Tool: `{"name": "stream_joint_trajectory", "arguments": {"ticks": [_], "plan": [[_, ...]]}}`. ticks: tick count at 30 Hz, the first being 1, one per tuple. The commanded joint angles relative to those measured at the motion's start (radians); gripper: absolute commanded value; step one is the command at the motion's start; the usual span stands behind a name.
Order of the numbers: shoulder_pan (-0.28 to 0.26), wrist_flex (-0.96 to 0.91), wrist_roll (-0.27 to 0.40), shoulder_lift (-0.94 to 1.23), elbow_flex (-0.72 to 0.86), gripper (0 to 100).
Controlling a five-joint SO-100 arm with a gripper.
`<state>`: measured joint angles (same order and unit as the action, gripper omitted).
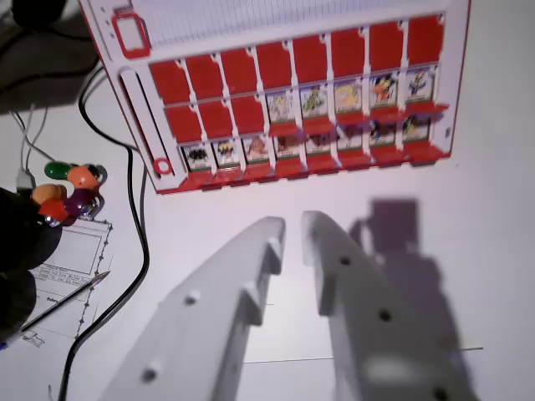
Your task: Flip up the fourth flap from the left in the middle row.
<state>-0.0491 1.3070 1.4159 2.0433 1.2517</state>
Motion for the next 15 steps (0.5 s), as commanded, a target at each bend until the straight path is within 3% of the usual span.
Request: {"name": "stream_joint_trajectory", "arguments": {"ticks": [1,15], "plan": [[-0.008,0.048,-0.034,-0.109,-0.195,2],[-0.049,0.149,-0.133,-0.509,-0.426,2]]}}
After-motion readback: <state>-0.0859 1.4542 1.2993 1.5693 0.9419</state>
